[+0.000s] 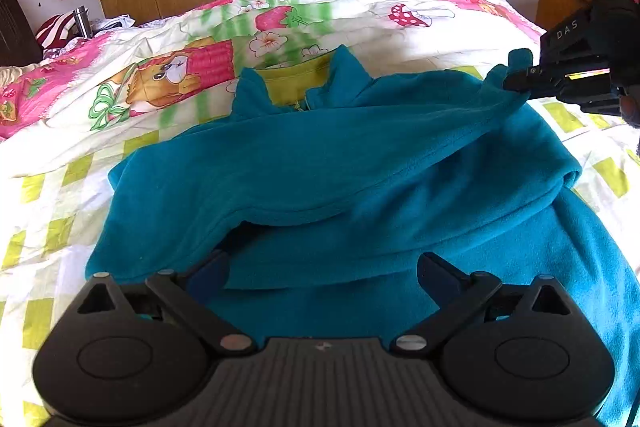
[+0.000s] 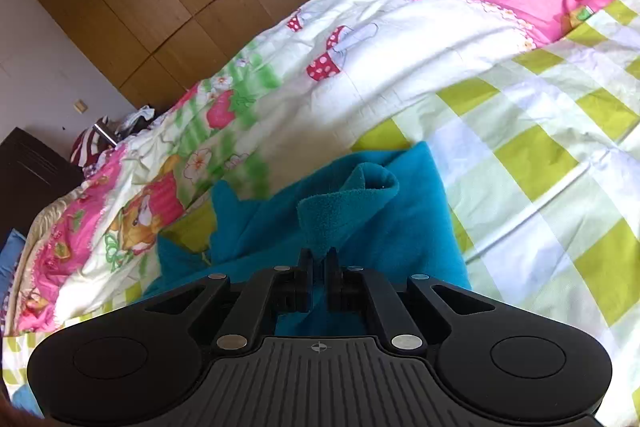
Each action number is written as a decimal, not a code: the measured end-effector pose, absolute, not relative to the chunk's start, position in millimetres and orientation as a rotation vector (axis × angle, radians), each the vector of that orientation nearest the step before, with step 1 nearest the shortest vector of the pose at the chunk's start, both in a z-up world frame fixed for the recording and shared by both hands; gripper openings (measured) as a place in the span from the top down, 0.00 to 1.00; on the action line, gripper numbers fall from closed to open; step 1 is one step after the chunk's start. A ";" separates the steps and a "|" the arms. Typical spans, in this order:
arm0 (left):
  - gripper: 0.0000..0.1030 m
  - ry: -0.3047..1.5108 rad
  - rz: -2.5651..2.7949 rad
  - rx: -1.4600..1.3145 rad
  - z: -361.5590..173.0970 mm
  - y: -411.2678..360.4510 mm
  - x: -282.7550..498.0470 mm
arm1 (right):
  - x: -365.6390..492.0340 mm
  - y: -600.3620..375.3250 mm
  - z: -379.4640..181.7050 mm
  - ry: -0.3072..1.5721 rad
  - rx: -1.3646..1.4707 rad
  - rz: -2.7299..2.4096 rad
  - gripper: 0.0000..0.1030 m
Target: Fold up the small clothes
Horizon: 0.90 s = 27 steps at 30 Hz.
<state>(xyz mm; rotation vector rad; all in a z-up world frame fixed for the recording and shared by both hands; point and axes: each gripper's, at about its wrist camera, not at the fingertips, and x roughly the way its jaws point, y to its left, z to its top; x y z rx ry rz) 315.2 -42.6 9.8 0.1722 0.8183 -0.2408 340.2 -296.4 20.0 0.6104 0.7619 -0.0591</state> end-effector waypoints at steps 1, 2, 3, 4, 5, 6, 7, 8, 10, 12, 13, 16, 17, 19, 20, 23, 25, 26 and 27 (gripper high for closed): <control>0.00 0.812 -0.223 0.174 9.2 -41.4 315.2 | 347.4 -292.1 23.8 0.761 0.593 -0.049 0.96; 0.00 0.807 -0.202 0.174 8.0 -39.1 317.3 | 350.6 -288.8 25.2 0.760 0.577 -0.043 0.96; 0.00 0.804 -0.177 0.174 6.2 -36.0 319.5 | 354.2 -285.9 26.5 0.758 0.566 -0.036 0.96; 0.00 0.802 -0.144 0.179 2.2 -29.8 325.4 | 354.5 -284.1 28.2 0.761 0.564 -0.027 0.96; 0.00 0.801 -0.118 0.188 -0.7 -25.8 328.4 | 355.2 -281.7 27.3 0.768 0.567 -0.024 0.96; 0.00 0.805 -0.084 0.196 -4.5 -19.4 332.7 | 356.1 -279.5 24.3 0.776 0.565 -0.026 0.96; 0.00 0.812 -0.058 0.198 -7.7 -13.4 334.8 | 355.7 -277.2 20.6 0.786 0.558 -0.032 0.96; 0.00 0.819 -0.032 0.196 -10.3 -7.5 336.4 | 354.9 -275.3 17.3 0.794 0.548 -0.039 0.96; 0.00 0.845 0.035 0.177 -16.0 10.5 340.4 | 350.8 -273.7 5.8 0.820 0.516 -0.079 0.96; 0.00 0.859 0.085 0.157 -18.6 25.8 341.4 | 345.6 -278.3 -5.5 0.850 0.509 -0.136 0.96; 0.00 0.864 0.113 0.148 -19.8 35.5 340.5 | 343.2 -282.2 -11.3 0.870 0.514 -0.163 0.96; 0.00 0.879 0.196 0.161 -23.4 55.5 339.1 | 338.4 -290.4 -24.2 0.903 0.539 -0.197 0.95; 0.00 0.880 0.223 0.172 -24.3 60.7 339.4 | 338.3 -289.9 -24.9 0.907 0.536 -0.197 0.94; 0.00 0.864 0.301 0.191 -24.6 73.2 342.2 | 338.1 -286.1 -20.1 0.900 0.520 -0.196 0.90; 0.00 0.857 0.338 0.187 -24.6 79.4 344.0 | 337.8 -284.2 -17.4 0.897 0.513 -0.195 0.88; 0.00 0.862 0.400 0.111 -24.1 100.4 346.8 | 332.5 -278.5 -6.9 0.884 0.472 -0.191 0.88; 0.00 0.859 0.395 0.064 -23.7 106.8 340.9 | 323.4 -275.9 2.4 0.864 0.440 -0.192 0.87; 0.00 0.854 0.396 0.076 -24.0 105.9 337.6 | 319.3 -275.1 6.3 0.860 0.429 -0.194 0.85; 0.00 0.848 0.399 0.104 -24.1 103.6 333.9 | 315.9 -274.7 9.8 0.857 0.421 -0.199 0.85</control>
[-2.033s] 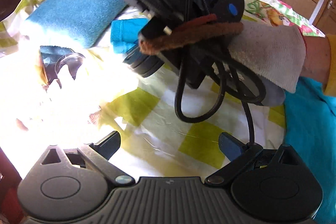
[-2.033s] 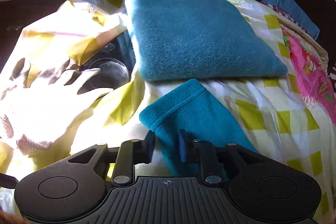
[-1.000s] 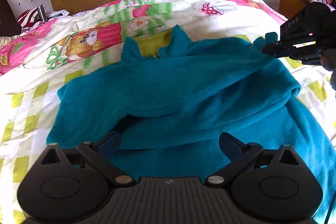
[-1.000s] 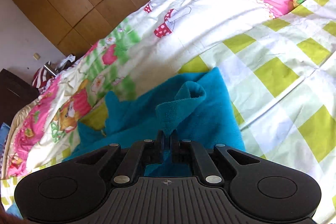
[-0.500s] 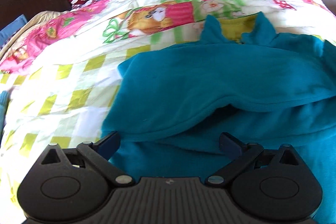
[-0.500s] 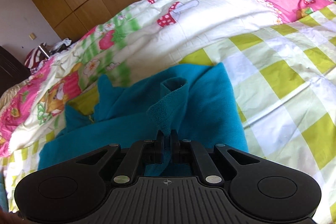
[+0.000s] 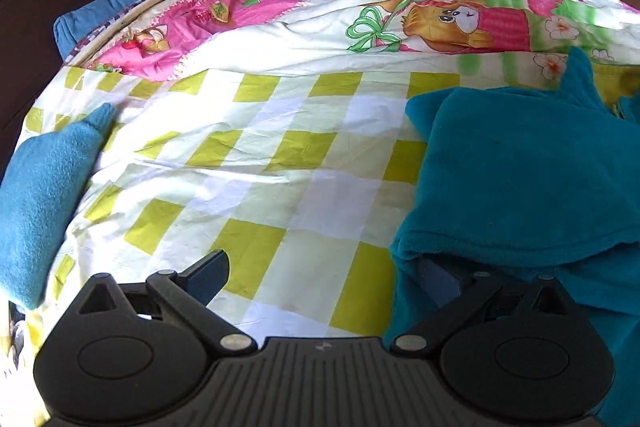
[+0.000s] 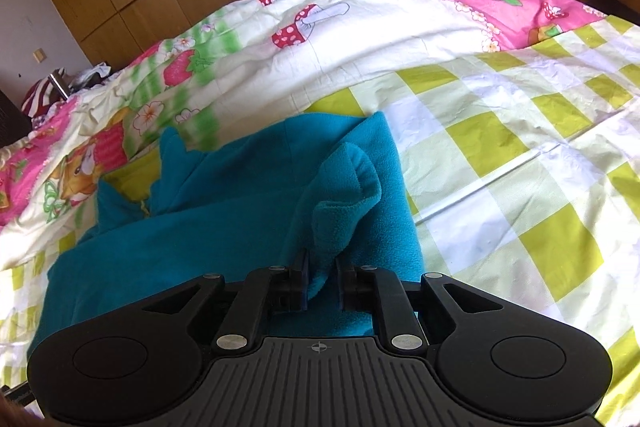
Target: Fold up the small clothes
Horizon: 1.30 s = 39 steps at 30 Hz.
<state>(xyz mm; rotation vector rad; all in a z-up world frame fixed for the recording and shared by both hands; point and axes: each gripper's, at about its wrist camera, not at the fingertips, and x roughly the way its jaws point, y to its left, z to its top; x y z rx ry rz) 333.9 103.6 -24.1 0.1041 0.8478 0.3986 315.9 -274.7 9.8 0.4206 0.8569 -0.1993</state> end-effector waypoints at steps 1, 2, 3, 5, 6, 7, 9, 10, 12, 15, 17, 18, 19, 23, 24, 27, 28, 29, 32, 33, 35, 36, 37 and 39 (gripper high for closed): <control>0.00 0.844 0.401 0.119 -24.7 102.6 331.2 | 313.0 -275.0 12.8 0.853 0.414 -0.203 0.85; 0.00 0.843 0.399 0.122 -24.4 102.0 328.1 | 311.0 -275.4 15.4 0.851 0.408 -0.205 0.85; 0.00 0.848 0.396 0.110 -24.6 103.0 326.0 | 310.1 -276.0 17.9 0.850 0.402 -0.207 0.84; 0.00 0.859 0.394 0.082 -24.9 105.3 323.0 | 308.9 -276.2 20.5 0.842 0.389 -0.213 0.84; 0.00 0.863 0.389 0.076 -25.2 105.4 322.4 | 308.8 -276.0 21.4 0.834 0.382 -0.218 0.84; 0.00 0.866 0.381 0.082 -25.7 103.9 321.9 | 309.2 -276.2 21.8 0.826 0.374 -0.220 0.84; 0.00 0.872 0.359 0.107 -27.5 98.3 322.2 | 315.6 -276.8 16.2 0.846 0.354 -0.210 0.84; 0.00 0.875 0.345 0.120 -28.2 94.7 322.5 | 320.1 -278.3 10.9 0.868 0.362 -0.203 0.84; 0.00 0.875 0.324 0.136 -28.6 88.2 322.7 | 330.2 -282.5 0.8 0.905 0.401 -0.180 0.76; 0.00 0.870 0.309 0.150 -28.0 80.5 324.5 | 341.4 -289.4 -5.5 0.907 0.489 -0.179 0.71; 0.00 0.867 0.306 0.149 -27.4 78.0 327.5 | 343.8 -291.8 -4.6 0.890 0.501 -0.199 0.79; 0.00 0.862 0.307 0.149 -26.9 77.3 328.6 | 343.5 -293.0 -2.7 0.881 0.501 -0.191 0.91; 0.00 0.853 0.311 0.148 -26.5 77.4 329.4 | 341.8 -294.6 0.0 0.866 0.504 -0.186 0.91; 0.00 0.872 0.313 0.137 -33.7 79.7 331.7 | 335.7 -304.5 -7.5 0.896 0.473 -0.242 0.86; 0.00 0.876 0.310 0.127 -35.4 81.2 330.6 | 334.0 -308.0 -12.4 0.921 0.478 -0.251 0.84; 0.00 0.878 0.310 0.117 -33.6 84.1 326.8 | 323.6 -307.4 0.3 0.908 0.471 -0.261 0.79; 0.00 0.876 0.315 0.112 -32.0 86.0 324.9 | 320.1 -303.3 11.4 0.879 0.443 -0.270 0.76; 0.00 0.872 0.320 0.103 -30.5 88.3 323.1 | 317.0 -294.6 27.3 0.834 0.383 -0.276 0.75; 0.00 0.830 0.347 0.072 -23.7 96.3 314.9 | 325.9 -256.1 64.7 0.734 0.221 -0.147 0.75; 0.00 0.808 0.357 0.072 -21.1 97.9 312.1 | 337.7 -236.3 73.0 0.731 0.176 -0.057 0.73; 0.00 0.776 0.361 0.074 -18.8 99.8 309.0 | 368.6 -192.3 78.7 0.744 0.136 0.137 0.67; 0.00 0.765 0.352 0.073 -18.9 100.5 308.5 | 386.4 -169.5 76.7 0.766 0.136 0.247 0.64; 0.00 0.754 0.338 0.084 -20.2 100.2 308.9 | 405.4 -145.0 72.1 0.800 0.134 0.353 0.62; 0.00 0.726 0.314 0.135 -23.5 96.8 309.5 | 445.1 -90.4 56.1 0.866 0.096 0.544 0.60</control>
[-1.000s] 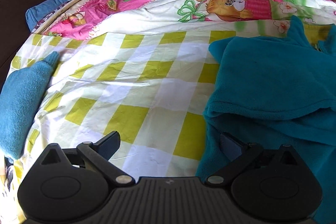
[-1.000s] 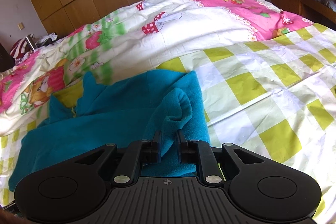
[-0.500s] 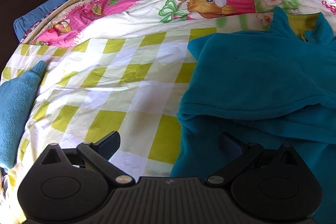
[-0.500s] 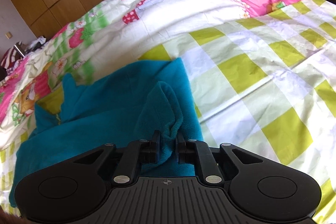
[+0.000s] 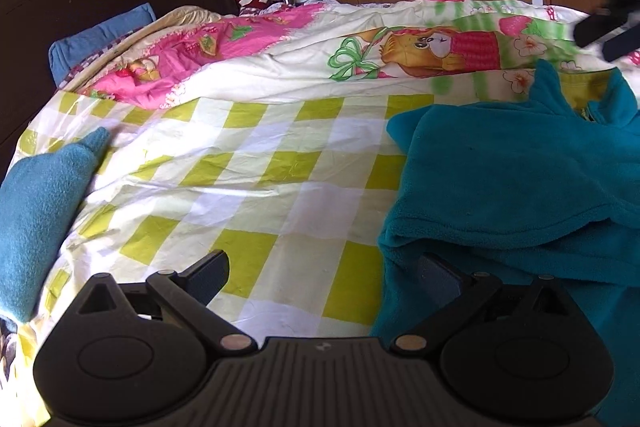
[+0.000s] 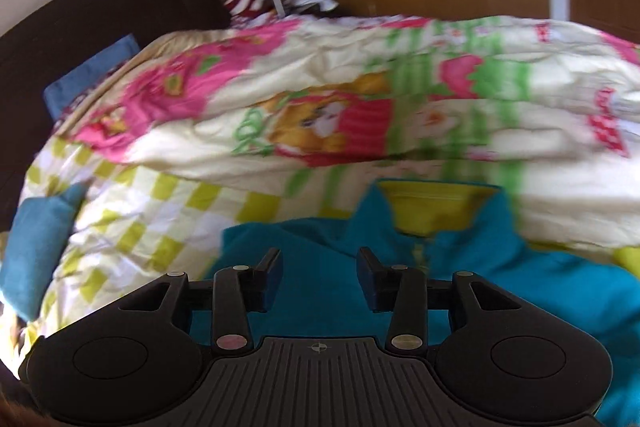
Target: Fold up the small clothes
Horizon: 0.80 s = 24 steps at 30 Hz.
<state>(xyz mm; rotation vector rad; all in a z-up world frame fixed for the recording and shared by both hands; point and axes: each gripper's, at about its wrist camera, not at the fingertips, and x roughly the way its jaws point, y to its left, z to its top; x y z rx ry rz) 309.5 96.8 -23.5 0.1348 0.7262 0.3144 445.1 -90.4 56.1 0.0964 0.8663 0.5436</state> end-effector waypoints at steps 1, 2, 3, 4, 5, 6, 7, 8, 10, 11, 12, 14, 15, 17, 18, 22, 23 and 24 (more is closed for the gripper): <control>0.00 0.710 0.302 0.165 -25.1 94.5 309.3 | 462.9 -65.8 47.4 0.895 0.057 0.604 0.60; 0.00 0.695 0.289 0.190 -26.7 92.5 308.6 | 479.1 -42.8 39.4 0.913 0.015 0.635 0.60; 0.00 0.681 0.274 0.209 -28.4 90.5 307.8 | 493.5 -22.6 31.8 0.931 -0.023 0.664 0.60; 0.00 0.673 0.259 0.222 -30.3 88.9 307.1 | 505.9 -7.5 24.4 0.948 -0.053 0.689 0.60; 0.00 0.667 0.248 0.232 -31.8 87.8 306.8 | 516.7 8.0 16.2 0.969 -0.079 0.705 0.60; 0.00 0.659 0.235 0.246 -34.0 86.1 306.8 | 526.2 17.5 10.9 0.990 -0.089 0.723 0.58; 0.00 0.652 0.227 0.257 -35.8 84.8 307.4 | 536.5 25.9 3.8 1.027 -0.092 0.750 0.58; 0.00 0.646 0.223 0.263 -37.0 83.8 308.0 | 542.8 30.0 -4.4 1.060 -0.089 0.760 0.58; 0.00 0.638 0.219 0.270 -38.6 83.2 311.0 | 549.5 38.7 -15.3 1.123 -0.112 0.803 0.58; 0.00 0.634 0.219 0.271 -38.9 83.5 312.3 | 551.3 44.7 -19.3 1.143 -0.151 0.808 0.58; 0.00 0.632 0.220 0.273 -39.1 84.1 313.9 | 549.4 48.3 -22.3 1.150 -0.212 0.811 0.58; 0.00 0.632 0.228 0.282 -39.7 86.1 317.3 | 546.8 54.3 -22.3 1.165 -0.301 0.848 0.65; 0.03 0.632 0.237 0.288 -39.4 87.6 318.7 | 546.0 55.8 -20.2 1.171 -0.332 0.854 0.80; 0.10 0.632 0.244 0.293 -38.6 89.6 320.4 | 546.3 55.1 -14.5 1.189 -0.345 0.842 0.91; 0.14 0.631 0.243 0.292 -37.6 90.0 320.9 | 546.1 53.0 -9.7 1.191 -0.320 0.831 0.91; 0.35 0.602 0.238 0.297 -31.8 83.6 317.6 | 542.3 43.6 13.5 1.151 -0.191 0.817 0.93; 0.39 0.604 0.230 0.282 -30.7 82.0 316.7 | 542.7 39.9 16.7 1.140 -0.152 0.812 0.94; 0.47 0.606 0.223 0.272 -30.3 81.1 316.4 | 545.9 37.6 20.0 1.129 -0.092 0.800 0.94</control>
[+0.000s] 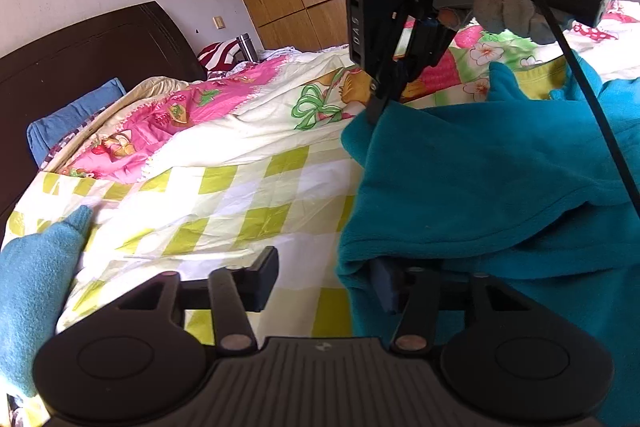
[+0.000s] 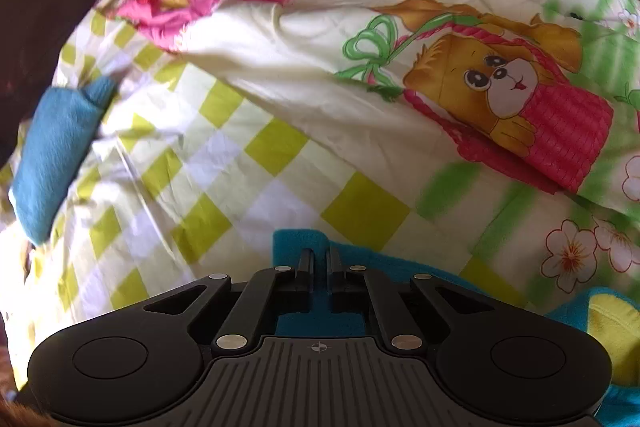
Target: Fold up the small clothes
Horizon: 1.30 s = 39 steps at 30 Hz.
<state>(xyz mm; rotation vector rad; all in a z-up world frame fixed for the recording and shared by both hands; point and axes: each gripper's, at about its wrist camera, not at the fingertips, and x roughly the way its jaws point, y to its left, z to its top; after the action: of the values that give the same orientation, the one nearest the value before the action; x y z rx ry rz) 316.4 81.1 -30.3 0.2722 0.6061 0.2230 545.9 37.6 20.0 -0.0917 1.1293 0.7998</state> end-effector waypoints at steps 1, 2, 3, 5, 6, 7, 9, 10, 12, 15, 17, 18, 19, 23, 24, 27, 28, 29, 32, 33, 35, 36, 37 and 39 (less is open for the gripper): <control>0.50 0.604 0.218 0.269 -30.1 78.2 315.2 | 549.1 36.3 22.6 1.118 -0.042 0.788 0.94; 0.51 0.601 0.215 0.278 -30.5 76.0 314.9 | 551.2 35.1 24.1 1.106 -0.004 0.777 0.94; 0.53 0.602 0.209 0.291 -31.3 73.6 315.2 | 553.3 35.9 23.5 1.098 0.033 0.771 0.94; 0.59 0.603 0.185 0.314 -32.6 69.1 315.2 | 556.2 37.4 14.2 1.098 0.047 0.723 0.94; 0.60 0.603 0.170 0.324 -33.5 66.6 314.7 | 557.6 38.0 7.0 1.109 0.050 0.690 0.94; 0.60 0.607 0.153 0.326 -34.5 65.6 314.3 | 561.0 36.8 -2.0 1.134 0.075 0.654 0.94; 0.60 0.609 0.161 0.321 -35.4 66.9 313.5 | 565.7 34.4 -15.2 1.166 0.137 0.608 0.94; 0.60 0.599 0.180 0.323 -34.3 68.8 312.6 | 566.2 36.0 -17.7 1.171 0.154 0.604 0.94; 0.60 0.564 0.225 0.325 -29.7 73.7 311.2 | 562.4 42.4 -15.6 1.149 0.131 0.622 0.94; 0.46 0.545 0.252 0.325 -28.4 79.3 321.0 | 557.8 48.2 -15.8 1.135 0.066 0.635 0.94; 0.42 0.547 0.238 0.338 -33.2 78.3 331.4 | 558.5 46.3 -14.2 1.143 0.087 0.645 0.93; 0.42 0.557 0.223 0.353 -37.1 76.6 336.4 | 558.8 45.4 -11.2 1.142 0.085 0.648 0.93; 0.43 0.575 0.206 0.359 -40.4 75.3 340.0 | 559.6 45.4 -8.8 1.139 0.082 0.652 0.93; 0.59 0.621 0.183 0.291 -40.6 77.7 335.9 | 565.2 44.5 2.1 1.090 0.111 0.659 0.94; 0.60 0.627 0.192 0.284 -40.5 77.7 332.8 | 568.8 43.9 4.1 1.067 0.130 0.633 0.93; 0.60 0.659 0.197 0.297 -45.2 76.0 323.1 | 572.0 43.4 4.3 1.064 0.121 0.595 0.91; 0.60 0.661 0.195 0.304 -46.1 76.6 319.4 | 567.1 42.0 6.7 1.059 0.109 0.611 0.89; 0.59 0.659 0.192 0.306 -45.6 76.7 316.7 | 560.3 39.8 9.4 1.054 0.089 0.627 0.90; 0.55 0.636 0.191 0.283 -35.2 80.5 308.2 | 533.4 20.4 11.9 1.027 0.018 0.598 0.89; 0.52 0.628 0.191 0.278 -31.6 81.8 306.5 | 525.0 9.0 10.0 1.016 0.009 0.564 0.89; 0.46 0.611 0.196 0.281 -24.6 84.1 303.7 | 513.1 -10.4 6.9 1.009 -0.019 0.493 0.89; 0.40 0.603 0.199 0.284 -22.5 84.9 302.8 | 504.7 -24.8 6.6 1.010 -0.003 0.464 0.89; 0.33 0.596 0.206 0.285 -20.6 86.7 302.4 | 496.4 -38.1 7.6 1.013 0.029 0.446 0.89; 0.28 0.599 0.209 0.291 -22.3 88.7 303.3 | 474.0 -66.3 11.2 1.014 0.108 0.409 0.86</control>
<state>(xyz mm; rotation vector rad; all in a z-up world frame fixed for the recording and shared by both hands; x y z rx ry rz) 303.3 88.7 -22.3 0.2906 0.5987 0.2090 474.0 -66.3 11.2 0.1084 1.0141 0.4095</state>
